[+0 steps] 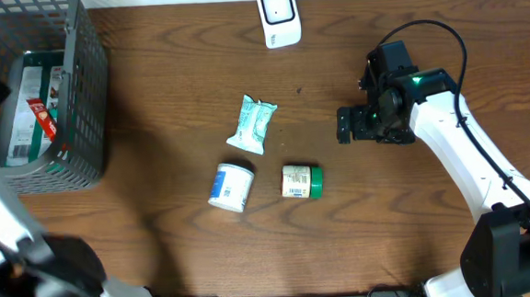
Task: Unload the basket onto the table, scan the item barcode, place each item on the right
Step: 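Lift the Kleenex pack out and place it beside the wipes, then reach the left gripper into the basket toward the remaining packets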
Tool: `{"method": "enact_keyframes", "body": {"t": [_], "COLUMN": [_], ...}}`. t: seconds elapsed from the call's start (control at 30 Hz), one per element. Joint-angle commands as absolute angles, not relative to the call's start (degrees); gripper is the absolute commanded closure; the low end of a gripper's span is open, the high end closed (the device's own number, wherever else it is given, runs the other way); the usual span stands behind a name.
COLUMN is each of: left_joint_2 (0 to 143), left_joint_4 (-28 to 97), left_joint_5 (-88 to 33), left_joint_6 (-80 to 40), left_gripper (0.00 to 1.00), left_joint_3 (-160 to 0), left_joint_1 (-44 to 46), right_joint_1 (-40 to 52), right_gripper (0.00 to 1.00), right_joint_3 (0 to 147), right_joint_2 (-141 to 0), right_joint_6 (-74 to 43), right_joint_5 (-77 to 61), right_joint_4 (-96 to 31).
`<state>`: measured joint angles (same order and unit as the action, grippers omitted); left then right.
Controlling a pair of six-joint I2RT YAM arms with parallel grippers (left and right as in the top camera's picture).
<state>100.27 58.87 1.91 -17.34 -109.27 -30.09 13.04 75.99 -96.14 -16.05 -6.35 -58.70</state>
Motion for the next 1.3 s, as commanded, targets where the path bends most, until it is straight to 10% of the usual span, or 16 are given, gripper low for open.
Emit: {"method": "enact_keyframes", "body": {"t": [0.0,0.77,0.9,1.27], "left_joint_2": [96.0,110.9,111.8,101.2], "left_joint_4": [60.9,62.0,61.1,64.2], "left_joint_5": [-2.0,-2.0,-2.0,-1.3], "left_joint_6": [-16.8,-16.8,-16.8,-13.8], "left_gripper": [0.48,0.48,0.13,0.09], "left_joint_3": [-109.7,-89.9,-90.4,-107.4], "left_joint_1": [-24.9,11.0,11.0,8.5], "right_joint_1": [12.8,12.8,12.8,12.8], "right_gripper": [0.01,0.01,0.01,0.01], "right_joint_3": [75.9,75.9,75.9,75.9], "right_joint_2": [-95.7,-95.7,-95.7,-95.7], "right_joint_6": [-15.6,-15.6,-15.6,-15.6], "right_joint_5": [-5.9,-5.9,-5.9,-5.9], "right_joint_4": [-58.7,-58.7,-58.7,-58.7]}}
